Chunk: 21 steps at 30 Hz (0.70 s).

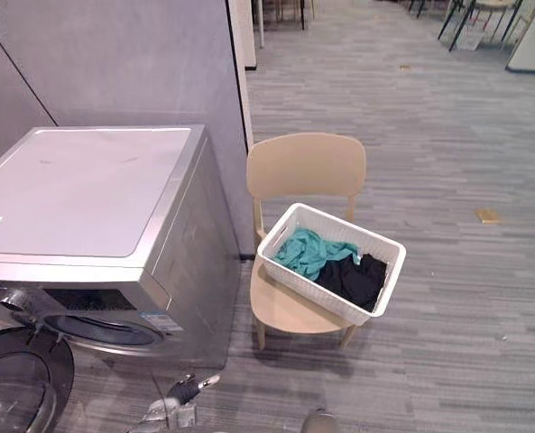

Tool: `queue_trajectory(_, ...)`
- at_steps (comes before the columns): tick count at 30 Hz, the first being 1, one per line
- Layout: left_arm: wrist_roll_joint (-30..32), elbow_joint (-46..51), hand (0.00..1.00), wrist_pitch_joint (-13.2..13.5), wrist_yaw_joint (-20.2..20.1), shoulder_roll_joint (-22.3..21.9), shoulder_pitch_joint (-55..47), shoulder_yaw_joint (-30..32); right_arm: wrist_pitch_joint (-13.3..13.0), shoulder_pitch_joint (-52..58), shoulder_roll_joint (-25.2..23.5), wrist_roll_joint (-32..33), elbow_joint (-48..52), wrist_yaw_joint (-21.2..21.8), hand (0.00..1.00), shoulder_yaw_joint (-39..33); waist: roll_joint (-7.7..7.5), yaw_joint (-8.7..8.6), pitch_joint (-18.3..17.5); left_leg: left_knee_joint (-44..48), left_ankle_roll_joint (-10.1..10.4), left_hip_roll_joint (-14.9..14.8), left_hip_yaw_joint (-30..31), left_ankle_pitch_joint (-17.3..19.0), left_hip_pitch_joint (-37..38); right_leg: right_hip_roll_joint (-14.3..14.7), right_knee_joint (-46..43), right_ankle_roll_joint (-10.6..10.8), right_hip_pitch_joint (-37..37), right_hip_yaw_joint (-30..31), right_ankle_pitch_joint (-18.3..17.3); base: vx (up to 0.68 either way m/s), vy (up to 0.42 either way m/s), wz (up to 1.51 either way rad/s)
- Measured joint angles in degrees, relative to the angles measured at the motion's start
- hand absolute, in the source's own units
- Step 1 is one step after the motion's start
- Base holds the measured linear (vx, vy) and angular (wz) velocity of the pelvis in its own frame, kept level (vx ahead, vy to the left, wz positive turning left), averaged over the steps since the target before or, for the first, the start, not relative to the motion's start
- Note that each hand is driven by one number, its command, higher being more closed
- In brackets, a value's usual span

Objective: Pick up the laundry basket with both hands and put the clothes into the washing machine.

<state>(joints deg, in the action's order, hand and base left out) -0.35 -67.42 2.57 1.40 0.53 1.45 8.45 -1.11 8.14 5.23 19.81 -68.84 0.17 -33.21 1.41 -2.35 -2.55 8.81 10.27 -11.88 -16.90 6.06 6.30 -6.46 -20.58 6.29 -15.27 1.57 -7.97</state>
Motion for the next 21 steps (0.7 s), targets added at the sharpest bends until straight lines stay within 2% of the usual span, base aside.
queue_trajectory(3, 0.0, -0.6, 0.0, 0.0, 0.0, 0.7, -1.7, 1.1, -0.9, -0.5, 0.0, 1.0, 0.5, 0.0, 0.0, 1.8, -1.13, -0.02, -0.2, 3.9, 0.0, -0.9, 1.6, 0.0, -1.4, 0.4, 0.8, -0.7, 1.4, -0.4, 0.4, -0.06, -0.079, 0.1)
queue_trajectory(4, -0.1, -0.1, 0.0, 0.2, 0.1, 1.0, -1.8, 0.8, -1.0, -0.4, -0.5, 1.4, 1.5, 0.1, 0.0, 3.1, -2.37, -0.05, -0.1, 10.6, -0.1, -1.4, 3.3, 0.0, -4.5, 0.3, 0.8, -1.1, 2.1, -0.4, 0.3, -0.1, -0.104, 0.11)
queue_trajectory(5, -0.2, -0.1, 0.0, 0.3, 0.2, 1.3, -1.8, 0.5, -1.1, -0.3, -0.5, 2.0, 2.2, 0.0, 0.0, 3.9, -2.35, 0.01, 0.1, 14.0, -0.4, -1.7, 4.0, -0.2, -6.0, 0.3, 0.7, -1.4, 2.2, -0.3, 0.1, -0.09, -0.091, 0.04)
queue_trajectory(6, -0.2, -0.1, 0.0, 0.4, 0.2, 1.6, -1.7, 0.4, -1.5, 0.1, -0.4, 2.5, 4.2, 0.0, 0.0, 4.7, -2.79, -0.06, 0.2, 19.7, -1.8, -2.0, 5.9, -1.1, -8.8, 0.3, 0.6, -1.8, 2.6, 0.0, -0.4, -0.08, -0.057, -0.06)
queue_trajectory(8, -0.1, -0.1, 0.0, 0.5, 0.3, 2.1, -1.5, -0.9, -2.7, 0.9, -0.1, 2.8, 8.0, -0.1, 0.0, 4.4, -3.32, 0.01, 0.4, 24.8, -4.2, -1.6, 7.6, -2.3, -11.6, -0.5, 1.1, -2.2, 3.2, 0.5, -0.6, -0.08, -0.016, 0.0)
queue_trajectory(10, 0.0, -0.2, 0.0, 0.6, 0.2, 1.3, -1.5, -2.3, -3.0, 1.4, 0.4, 3.5, 11.3, -1.0, 0.0, 3.1, -2.09, -0.32, 0.6, 21.8, -4.2, 0.0, 8.3, 3.2, -11.7, -0.9, 1.4, -2.1, 3.1, 1.1, -0.6, -0.08, 0.075, 0.07)
queue_trajectory(11, 0.0, -0.1, 0.0, 0.6, 0.2, 0.8, -1.5, -2.7, -2.9, 1.4, 0.9, 4.2, 14.5, -1.7, 0.0, 1.1, -1.42, -0.43, 1.0, 14.6, -4.0, 1.6, 8.6, 4.7, -11.3, -1.0, 1.7, -1.4, 2.8, 1.5, -0.2, -0.1, 0.11, -0.08)
queue_trajectory(12, 0.1, 0.1, 0.0, 0.6, 0.3, 0.4, -1.7, -2.4, -3.0, 1.3, 1.1, 4.7, 19.1, -2.8, 0.0, 0.4, 0.05, -0.28, 1.2, 5.9, -3.6, 2.8, 8.7, 4.2, -10.2, 0.2, 1.3, -0.7, 1.7, 1.9, -0.1, -0.11, 0.137, -0.25)
queue_trajectory(13, 0.0, 0.3, 0.0, 0.7, 0.2, 0.5, -1.9, -1.5, -3.0, 0.9, 0.6, 4.9, 21.1, -3.2, 0.0, 0.1, -0.33, -0.23, 1.3, 4.8, -3.1, 2.7, 7.5, 5.2, -9.9, 0.5, 0.8, -0.3, 1.0, 2.7, -0.1, -0.09, 0.118, -0.34)
queue_trajectory(14, 0.1, 0.6, 0.0, 0.6, 0.8, 0.7, -2.0, -0.5, -3.0, 0.8, -0.5, 5.0, 27.3, -4.2, 0.0, -0.1, -0.34, -0.77, 1.2, 3.3, -3.2, 3.8, 6.4, 5.3, -9.5, 0.2, 1.7, 0.4, 0.9, 4.9, 0.7, -0.04, 0.145, -0.4)
queue_trajectory(15, 0.9, 0.7, 0.0, 0.6, 1.1, 0.7, -2.4, 0.1, -3.2, 0.8, -0.5, 4.9, 34.5, -5.6, 0.0, 0.0, -1.37, -1.29, 1.1, 2.1, -3.6, 4.7, 5.0, 5.0, -8.9, -0.3, 3.4, 0.9, 0.9, 6.3, 1.7, -0.01, 0.103, -0.33)
queue_trajectory(16, 1.3, 1.1, 0.0, 0.6, 1.1, 0.7, -2.7, 0.7, -3.5, 0.9, -0.6, 4.8, 38.4, -6.3, 0.0, 0.0, -1.24, -1.6, 1.1, 1.4, -4.0, 5.2, 4.7, 4.7, -8.7, -0.7, 4.2, 1.3, 1.0, 6.8, 2.3, 0.02, 0.175, -0.31)
queue_trajectory(18, 3.5, 1.5, 0.0, 0.5, 1.2, 0.4, -3.1, 1.3, -5.4, 1.8, -0.9, 3.6, 53.1, -8.8, 0.0, -0.6, -1.01, -2.1, 1.0, -0.9, -4.8, 6.9, 3.9, 3.8, -8.4, -2.0, 6.9, 1.8, 1.0, 7.5, 4.0, 0.03, 0.13, -0.15)
queue_trajectory(20, 4.1, 2.2, 0.0, 0.5, 1.3, 0.1, -3.3, 2.1, -6.4, 1.7, -0.9, 0.7, 60.7, -10.4, 0.0, -1.3, -0.93, -1.77, 0.8, -1.3, -5.4, 7.1, 2.9, 3.3, -8.4, -2.1, 8.3, 2.4, 1.1, 8.1, 5.5, 0.11, 0.103, -0.19)
queue_trajectory(21, 4.5, 2.5, 0.0, 0.5, 1.4, 0.0, -3.3, 2.5, -6.7, 0.8, -0.9, -0.8, 64.3, -11.3, 0.0, -1.3, -0.42, -1.76, 0.4, -1.7, -5.4, 7.1, 2.7, 3.3, -8.4, -2.1, 9.2, 2.5, 1.2, 8.2, 5.9, 0.13, 0.081, -0.18)
